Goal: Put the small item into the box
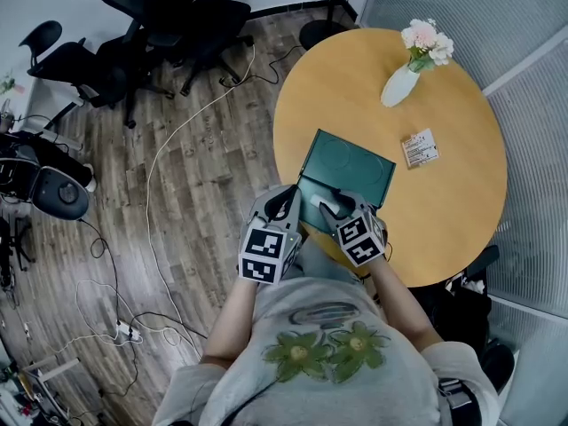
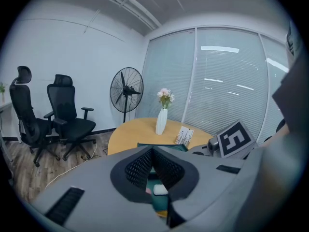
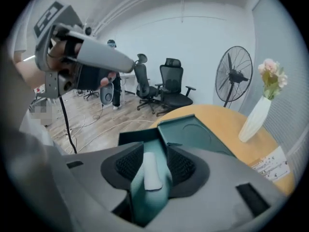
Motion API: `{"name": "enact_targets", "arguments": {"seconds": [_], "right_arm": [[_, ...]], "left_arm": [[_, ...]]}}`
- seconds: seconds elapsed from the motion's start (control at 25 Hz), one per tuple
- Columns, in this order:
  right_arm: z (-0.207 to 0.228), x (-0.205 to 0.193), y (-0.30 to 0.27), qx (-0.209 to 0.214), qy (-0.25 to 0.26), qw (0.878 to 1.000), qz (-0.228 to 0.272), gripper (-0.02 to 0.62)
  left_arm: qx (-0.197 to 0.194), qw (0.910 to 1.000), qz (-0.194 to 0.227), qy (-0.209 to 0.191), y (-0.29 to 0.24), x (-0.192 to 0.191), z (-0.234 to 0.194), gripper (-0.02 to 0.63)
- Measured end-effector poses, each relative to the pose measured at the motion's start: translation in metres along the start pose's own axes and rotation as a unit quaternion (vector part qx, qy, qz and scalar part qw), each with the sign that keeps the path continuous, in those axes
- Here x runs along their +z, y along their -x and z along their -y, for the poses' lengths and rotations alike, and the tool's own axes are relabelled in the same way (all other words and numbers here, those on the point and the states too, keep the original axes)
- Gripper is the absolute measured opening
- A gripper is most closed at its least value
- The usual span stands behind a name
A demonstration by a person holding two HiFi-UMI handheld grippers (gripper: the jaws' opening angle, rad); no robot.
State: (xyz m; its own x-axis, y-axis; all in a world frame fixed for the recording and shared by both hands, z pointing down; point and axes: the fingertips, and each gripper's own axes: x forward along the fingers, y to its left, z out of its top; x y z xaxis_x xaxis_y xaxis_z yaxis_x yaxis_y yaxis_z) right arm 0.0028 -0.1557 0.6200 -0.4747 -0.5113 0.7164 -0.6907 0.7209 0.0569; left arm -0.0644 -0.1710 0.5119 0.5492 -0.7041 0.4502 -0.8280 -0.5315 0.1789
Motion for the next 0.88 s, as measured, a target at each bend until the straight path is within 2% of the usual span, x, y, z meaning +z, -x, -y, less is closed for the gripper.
{"name": "enact_targets", "arguments": {"seconds": [0.2, 0.28, 0.4, 0.48, 0.56, 0.6, 0.88], "right_arm": [[0.006, 0.03, 0.029, -0.008, -0.026, 0.998, 0.064, 0.124], [0.009, 0.042, 0.041, -0.013, -0.032, 0.996, 0.086, 0.091], [0.012, 0.056, 0.058, -0.02, -0.036, 0.993, 0.112, 0.091], [0.013, 0.068, 0.069, -0.022, -0.039, 0.99, 0.135, 0.037], [0.013, 0.079, 0.08, -0.025, -0.041, 0.987, 0.155, 0.034], [0.013, 0.084, 0.084, -0.028, -0.04, 0.985, 0.164, 0.005], [0.015, 0.103, 0.109, -0.051, -0.037, 0.974, 0.217, 0.003]], "left_arm": [[0.0, 1.0, 0.005, -0.002, -0.001, 0.006, 0.001, -0.005], [-0.001, 1.0, 0.009, -0.003, 0.0, 0.01, 0.002, -0.005], [-0.002, 0.9999, 0.012, -0.007, 0.001, 0.014, 0.005, -0.005], [-0.003, 0.9999, 0.013, -0.009, 0.003, 0.015, 0.007, -0.005], [-0.005, 0.9998, 0.014, -0.009, 0.005, 0.018, 0.008, -0.005], [-0.006, 0.9998, 0.016, -0.01, 0.006, 0.019, 0.009, -0.005], [-0.011, 0.9993, 0.029, -0.019, 0.012, 0.028, 0.018, -0.005]]}}
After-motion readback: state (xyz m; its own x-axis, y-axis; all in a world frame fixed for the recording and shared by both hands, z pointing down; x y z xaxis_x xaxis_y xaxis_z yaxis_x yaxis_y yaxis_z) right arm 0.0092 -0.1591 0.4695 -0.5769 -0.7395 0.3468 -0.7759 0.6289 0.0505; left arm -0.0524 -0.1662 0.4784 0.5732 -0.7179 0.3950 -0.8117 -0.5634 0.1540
